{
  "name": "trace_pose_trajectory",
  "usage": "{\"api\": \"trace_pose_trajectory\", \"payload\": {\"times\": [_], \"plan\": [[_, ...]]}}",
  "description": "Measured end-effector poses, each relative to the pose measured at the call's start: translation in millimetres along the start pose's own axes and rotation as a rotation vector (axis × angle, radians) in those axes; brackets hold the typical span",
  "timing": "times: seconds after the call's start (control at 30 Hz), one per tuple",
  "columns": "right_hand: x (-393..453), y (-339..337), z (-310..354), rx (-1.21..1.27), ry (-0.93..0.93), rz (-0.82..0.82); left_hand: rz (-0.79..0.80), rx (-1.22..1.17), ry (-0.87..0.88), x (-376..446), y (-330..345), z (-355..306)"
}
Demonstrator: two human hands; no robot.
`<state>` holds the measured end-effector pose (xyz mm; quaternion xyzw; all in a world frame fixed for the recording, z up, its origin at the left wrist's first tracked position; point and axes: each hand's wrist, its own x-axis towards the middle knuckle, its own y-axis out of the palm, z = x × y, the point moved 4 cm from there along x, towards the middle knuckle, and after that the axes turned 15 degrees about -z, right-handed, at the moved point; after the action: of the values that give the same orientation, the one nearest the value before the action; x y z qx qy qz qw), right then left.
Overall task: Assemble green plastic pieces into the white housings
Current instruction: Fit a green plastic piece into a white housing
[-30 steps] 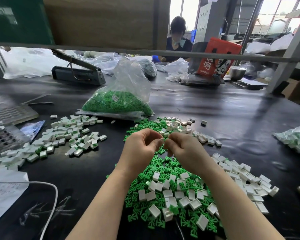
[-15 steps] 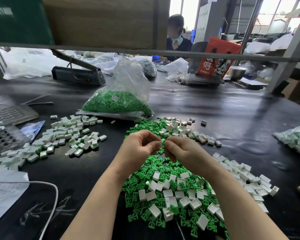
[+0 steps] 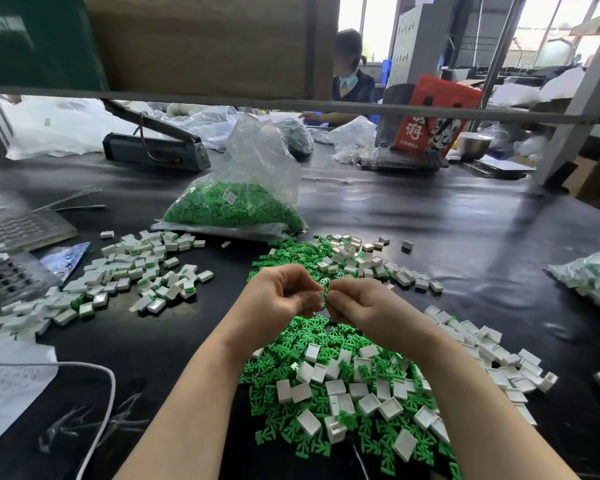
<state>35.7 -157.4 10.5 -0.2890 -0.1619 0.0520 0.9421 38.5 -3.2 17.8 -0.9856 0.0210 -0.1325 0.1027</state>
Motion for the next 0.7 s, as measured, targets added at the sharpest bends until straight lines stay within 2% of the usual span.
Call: {"api": "trace_pose_trajectory", "payload": {"times": [0.33,0.7], "plan": [[-2.3,1.6,3.6,-0.151,-0.042,0.055,0.030,0.125,0.062,-0.6,-2.9,-0.2],[-4.4,2.3,4.8,-0.189,-0.044,0.062,0.050,0.147,0.078,-1.0,-4.3,0.8]]}}
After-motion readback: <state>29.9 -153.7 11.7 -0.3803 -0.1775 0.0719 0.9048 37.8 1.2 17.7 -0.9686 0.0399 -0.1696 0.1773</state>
